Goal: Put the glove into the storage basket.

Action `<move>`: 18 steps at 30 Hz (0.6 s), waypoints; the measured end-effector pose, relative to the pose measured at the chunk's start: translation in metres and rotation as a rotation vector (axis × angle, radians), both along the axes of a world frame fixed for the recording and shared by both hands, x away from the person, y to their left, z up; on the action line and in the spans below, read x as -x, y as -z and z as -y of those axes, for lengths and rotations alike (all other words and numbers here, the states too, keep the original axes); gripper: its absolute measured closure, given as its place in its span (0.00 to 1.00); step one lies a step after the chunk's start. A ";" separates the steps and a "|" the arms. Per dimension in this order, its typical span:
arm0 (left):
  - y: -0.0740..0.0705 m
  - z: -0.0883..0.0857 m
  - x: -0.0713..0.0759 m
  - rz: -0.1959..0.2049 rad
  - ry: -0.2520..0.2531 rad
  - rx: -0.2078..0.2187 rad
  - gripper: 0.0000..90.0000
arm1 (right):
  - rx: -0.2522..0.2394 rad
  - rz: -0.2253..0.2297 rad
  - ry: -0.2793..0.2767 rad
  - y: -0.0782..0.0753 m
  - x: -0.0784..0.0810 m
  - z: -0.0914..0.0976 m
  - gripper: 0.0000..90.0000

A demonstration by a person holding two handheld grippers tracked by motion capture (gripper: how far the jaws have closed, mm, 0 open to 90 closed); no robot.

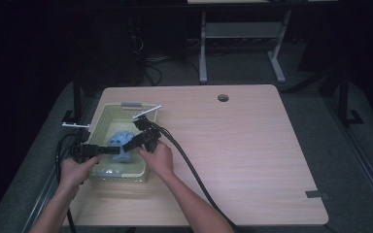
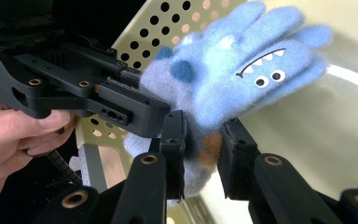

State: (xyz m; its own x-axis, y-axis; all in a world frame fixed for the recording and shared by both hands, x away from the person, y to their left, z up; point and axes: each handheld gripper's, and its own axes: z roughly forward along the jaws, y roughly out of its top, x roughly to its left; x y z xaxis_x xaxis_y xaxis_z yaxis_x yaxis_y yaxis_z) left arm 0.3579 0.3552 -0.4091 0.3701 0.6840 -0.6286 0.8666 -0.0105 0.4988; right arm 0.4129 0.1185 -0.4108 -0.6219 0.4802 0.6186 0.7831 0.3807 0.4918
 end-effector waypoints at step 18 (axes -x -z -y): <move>0.002 0.005 -0.014 -0.089 0.010 -0.239 0.84 | 0.032 0.019 0.008 -0.009 0.002 0.010 0.81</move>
